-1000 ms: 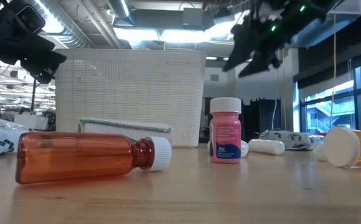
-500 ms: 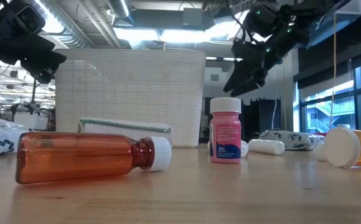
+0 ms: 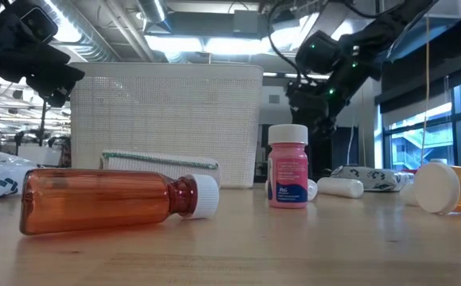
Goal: Pick & place medical supplies in basket/bin
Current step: Put the white medicine bottle into the white bin
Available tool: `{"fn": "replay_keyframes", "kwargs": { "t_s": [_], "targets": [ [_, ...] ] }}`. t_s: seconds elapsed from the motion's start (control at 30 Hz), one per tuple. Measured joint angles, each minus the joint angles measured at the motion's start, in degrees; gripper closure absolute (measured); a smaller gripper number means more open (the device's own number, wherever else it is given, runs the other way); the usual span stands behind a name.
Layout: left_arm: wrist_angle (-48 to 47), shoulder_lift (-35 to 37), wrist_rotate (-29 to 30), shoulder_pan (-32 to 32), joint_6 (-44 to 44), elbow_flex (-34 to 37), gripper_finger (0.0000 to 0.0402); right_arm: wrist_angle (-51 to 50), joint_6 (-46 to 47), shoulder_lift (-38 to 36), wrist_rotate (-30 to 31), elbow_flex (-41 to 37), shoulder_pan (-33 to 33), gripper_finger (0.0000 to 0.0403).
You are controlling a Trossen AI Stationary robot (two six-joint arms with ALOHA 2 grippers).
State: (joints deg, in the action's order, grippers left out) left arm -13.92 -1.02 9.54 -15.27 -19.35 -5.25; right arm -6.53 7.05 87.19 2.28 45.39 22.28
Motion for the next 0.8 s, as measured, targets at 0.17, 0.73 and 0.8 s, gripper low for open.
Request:
{"fn": "replay_keyframes", "kwargs": {
  "t_s": [0.17,0.73,0.8],
  "targets": [
    [0.0,0.0,0.0,0.0,0.0,0.0,0.0258,1.3,1.8,1.6,0.9,0.0,0.0,0.0066],
    [0.0,0.0,-0.1,0.0,0.0,0.0,0.0258,0.3,2.0,0.3,0.6,0.0,0.0,0.0212],
    [0.0,0.0,-0.1,0.0,0.0,0.0,0.0258,-1.8,3.2,-0.8,-0.7,0.7,-0.1,0.0212]
  ]
}}
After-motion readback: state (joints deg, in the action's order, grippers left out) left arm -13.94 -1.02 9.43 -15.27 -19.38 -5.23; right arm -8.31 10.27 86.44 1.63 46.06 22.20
